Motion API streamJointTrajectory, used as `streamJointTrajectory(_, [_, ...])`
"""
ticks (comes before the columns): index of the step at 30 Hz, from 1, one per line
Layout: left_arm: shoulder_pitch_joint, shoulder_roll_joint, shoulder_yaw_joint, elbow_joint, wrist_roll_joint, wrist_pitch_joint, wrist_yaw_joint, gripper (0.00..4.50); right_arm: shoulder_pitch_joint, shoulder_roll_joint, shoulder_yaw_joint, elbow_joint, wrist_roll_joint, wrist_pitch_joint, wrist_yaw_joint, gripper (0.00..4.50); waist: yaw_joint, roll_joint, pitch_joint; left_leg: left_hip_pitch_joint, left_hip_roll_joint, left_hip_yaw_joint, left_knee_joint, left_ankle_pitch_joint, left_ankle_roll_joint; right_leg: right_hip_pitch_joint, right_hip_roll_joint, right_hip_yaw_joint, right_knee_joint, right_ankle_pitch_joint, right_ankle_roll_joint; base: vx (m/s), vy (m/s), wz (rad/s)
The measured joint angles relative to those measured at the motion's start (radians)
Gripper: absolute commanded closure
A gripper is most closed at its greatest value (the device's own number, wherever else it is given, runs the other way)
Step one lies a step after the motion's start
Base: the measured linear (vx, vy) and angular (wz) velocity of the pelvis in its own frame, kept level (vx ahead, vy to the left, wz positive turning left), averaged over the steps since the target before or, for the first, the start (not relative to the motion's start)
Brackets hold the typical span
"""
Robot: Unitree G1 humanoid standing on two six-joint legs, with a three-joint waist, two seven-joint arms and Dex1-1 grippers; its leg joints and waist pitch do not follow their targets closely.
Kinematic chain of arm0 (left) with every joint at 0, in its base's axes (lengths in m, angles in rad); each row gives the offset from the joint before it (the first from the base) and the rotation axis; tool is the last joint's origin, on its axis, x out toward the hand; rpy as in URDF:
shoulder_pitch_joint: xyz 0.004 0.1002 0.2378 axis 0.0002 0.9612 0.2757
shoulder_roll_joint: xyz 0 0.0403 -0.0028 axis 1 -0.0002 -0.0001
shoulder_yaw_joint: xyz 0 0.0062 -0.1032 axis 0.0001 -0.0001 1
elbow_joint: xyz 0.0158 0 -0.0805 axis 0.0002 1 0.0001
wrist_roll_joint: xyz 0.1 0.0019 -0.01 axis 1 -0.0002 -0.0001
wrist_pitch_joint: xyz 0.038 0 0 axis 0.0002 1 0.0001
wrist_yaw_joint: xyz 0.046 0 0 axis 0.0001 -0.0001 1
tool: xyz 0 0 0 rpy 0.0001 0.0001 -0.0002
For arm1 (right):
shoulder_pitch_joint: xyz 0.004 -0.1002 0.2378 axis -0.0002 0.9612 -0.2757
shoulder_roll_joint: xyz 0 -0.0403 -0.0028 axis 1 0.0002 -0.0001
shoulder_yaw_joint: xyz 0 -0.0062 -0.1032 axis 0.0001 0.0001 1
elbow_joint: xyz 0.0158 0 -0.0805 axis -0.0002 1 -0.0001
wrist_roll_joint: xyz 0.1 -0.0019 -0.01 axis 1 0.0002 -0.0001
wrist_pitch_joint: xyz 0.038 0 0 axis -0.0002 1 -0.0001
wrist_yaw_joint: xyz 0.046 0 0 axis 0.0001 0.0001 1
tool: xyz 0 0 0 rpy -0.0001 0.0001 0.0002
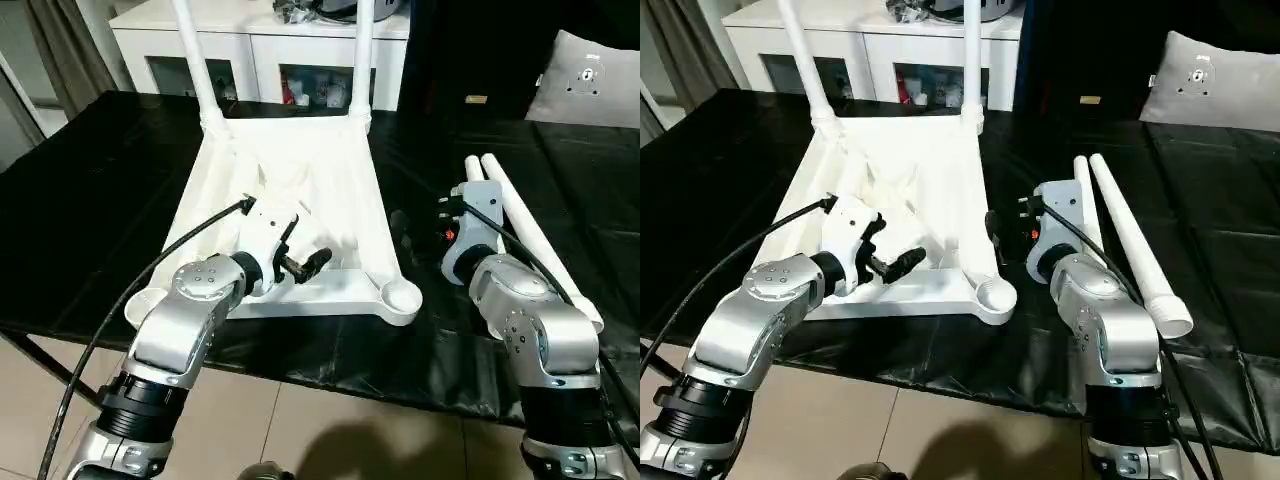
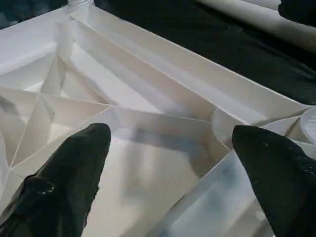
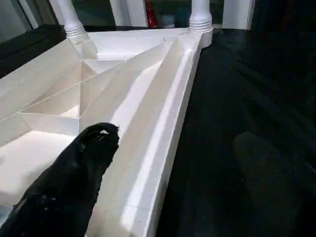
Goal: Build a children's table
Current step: Pick table leg
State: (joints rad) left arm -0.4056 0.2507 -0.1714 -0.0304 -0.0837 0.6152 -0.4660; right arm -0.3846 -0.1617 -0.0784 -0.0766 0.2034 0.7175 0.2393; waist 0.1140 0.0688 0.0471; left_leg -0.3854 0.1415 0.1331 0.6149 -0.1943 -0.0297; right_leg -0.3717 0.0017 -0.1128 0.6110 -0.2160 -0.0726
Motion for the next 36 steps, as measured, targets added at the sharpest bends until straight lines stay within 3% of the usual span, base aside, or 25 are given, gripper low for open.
streamJointTrajectory(3, [0.0,0.0,0.0,0.0,0.0,0.0,0.0,0.02,0.0,0.0,0.001,0.0,0.0,0.021,-0.001,0.18,0.0,0.0,0.0,0.0,0.0,0.0,0.0,0.001,0.001,0.0,0.0,0.0,0.0,0.0,0.0,0.0,0.0,0.0])
streamJointTrajectory(5, [0.0,0.002,0.0,0.002,0.0,0.002,0.0,0.02,-0.004,0.001,0.006,0.0,0.0,0.025,-0.003,0.18,0.016,0.001,0.0,0.012,0.012,0.035,-0.002,-0.003,-0.001,-0.006,0.012,0.031,-0.001,0.005,0.006,-0.001,0.01,-0.16])
streamJointTrajectory(7, [0.0,0.001,0.0,0.002,-0.001,0.003,0.0,0.02,-0.004,-0.001,0.006,0.001,0.0,0.026,-0.006,0.18,0.037,-0.004,0.002,0.024,0.009,0.064,-0.01,-0.008,-0.003,-0.014,0.017,0.072,0.004,0.009,0.014,0.012,0.041,-0.52])
streamJointTrajectory(8, [-0.001,-0.002,-0.001,0.003,-0.001,0.004,0.0,0.02,-0.004,-0.007,0.005,0.001,0.0,0.026,-0.007,0.18,0.043,-0.013,0.007,0.024,0.001,0.056,-0.008,-0.014,0.004,-0.016,0.015,0.085,0.009,0.009,0.016,0.021,0.07,-0.47])
streamJointTrajectory(9, [-0.008,-0.006,-0.003,0.003,-0.001,0.004,-0.001,0.02,-0.004,-0.015,-0.001,0.002,0.0,0.027,-0.011,0.18,0.043,-0.005,0.003,0.013,-0.008,0.013,0.019,-0.02,0.025,-0.018,0.009,0.088,0.017,0.005,0.021,0.016,0.111,-0.27])
streamJointTrajectory(11, [-0.016,-0.01,-0.004,0.003,-0.001,0.003,-0.001,0.02,-0.004,-0.018,-0.012,0.003,-0.001,0.028,-0.016,0.18,0.043,-0.011,0.004,-0.022,-0.005,-0.047,0.089,-0.028,0.042,-0.022,0.0,0.101,0.027,0.0,0.032,0.008,0.124,-0.17])
streamJointTrajectory(12, [-0.017,-0.01,-0.004,0.004,-0.001,0.003,0.0,0.02,-0.005,-0.023,-0.013,0.002,-0.004,0.028,-0.018,0.18,0.041,-0.015,0.003,-0.042,-0.003,-0.072,0.111,-0.028,0.042,-0.027,-0.016,0.112,0.036,-0.001,0.039,-0.008,0.177,-0.02])
streamJointTrajectory(13, [-0.017,-0.011,-0.004,0.004,-0.001,0.002,0.0,0.02,-0.004,-0.025,-0.012,0.002,-0.006,0.028,-0.019,0.18,0.039,-0.011,0.002,-0.044,0.003,-0.076,0.085,-0.027,0.042,-0.029,-0.025,0.114,0.038,-0.002,0.048,-0.008,0.177,-0.02])
streamJointTrajectory(14, [-0.018,-0.011,-0.003,0.004,-0.001,-0.002,0.001,0.02,-0.005,-0.025,-0.011,0.001,-0.006,0.029,-0.02,0.18,0.034,0.001,-0.003,-0.036,0.019,-0.073,0.029,-0.02,0.041,-0.029,-0.026,0.111,0.036,-0.002,0.053,-0.001,0.224,0.06])
streamJointTrajectory(15, [-0.019,-0.011,0.0,0.004,-0.001,-0.005,0.004,0.0,-0.006,-0.018,-0.016,0.003,-0.004,0.041,-0.023,0.44,0.024,0.013,-0.005,-0.032,0.033,-0.062,0.017,0.018,-0.032,-0.029,-0.032,0.104,0.036,-0.004,0.059,0.003,0.257,0.09])
streamJointTrajectory(19, [0.0,0.003,0.013,0.006,-0.002,-0.012,0.009,0.0,-0.007,0.013,0.008,0.002,-0.001,0.09,-0.05,0.63,-0.008,0.005,-0.003,-0.036,-0.001,-0.046,0.02,0.01,-0.013,-0.019,-0.07,0.1,0.013,0.006,0.013,-0.016,0.253,0.08])
streamJointTrajectory(21, [0.01,0.009,0.019,0.003,-0.004,-0.012,-0.005,0.0,-0.007,0.01,-0.001,0.002,-0.002,0.108,-0.068,0.9,-0.022,0.001,-0.001,-0.035,-0.01,-0.033,0.019,0.012,-0.01,-0.011,-0.091,0.102,-0.001,0.013,0.024,-0.034,0.156,0.11])
streamJointTrajectory(24, [0.014,0.012,0.018,-0.007,-0.01,-0.013,-0.018,0.0,-0.007,0.009,-0.022,0.0,-0.005,0.143,-0.098,1.08,-0.036,-0.014,0.004,-0.032,-0.011,-0.01,0.019,0.013,-0.009,-0.011,-0.112,0.105,-0.002,0.01,0.064,-0.026,0.063,0.04])
streamJointTrajectory(30, [0.016,0.011,0.017,-0.013,-0.021,-0.031,-0.022,0.0,-0.007,-0.015,-0.032,0.0,-0.02,0.152,-0.109,1.58,-0.064,-0.019,0.007,-0.033,-0.008,-0.007,0.018,0.015,-0.012,-0.015,-0.116,0.104,-0.003,0.016,0.112,0.0,0.0,0.0])
streamJointTrajectory(35, [0.054,-0.005,0.017,-0.04,-0.021,-0.08,-0.019,0.0,-0.012,-0.074,-0.014,0.007,-0.058,0.136,-0.111,1.58,-0.07,-0.03,0.004,-0.034,0.006,0.004,0.006,0.018,-0.014,-0.026,-0.112,0.101,0.0,0.027,0.129,0.015,-0.035,-0.01])
streamJointTrajectory(36, [0.067,-0.009,0.017,-0.044,-0.021,-0.08,-0.018,0.0,-0.027,-0.083,-0.024,0.021,-0.054,0.139,-0.103,1.31,-0.07,-0.031,0.005,-0.035,0.012,0.01,0.0,0.029,-0.011,-0.03,-0.11,0.099,0.001,0.03,0.125,0.034,-0.055,-0.03])
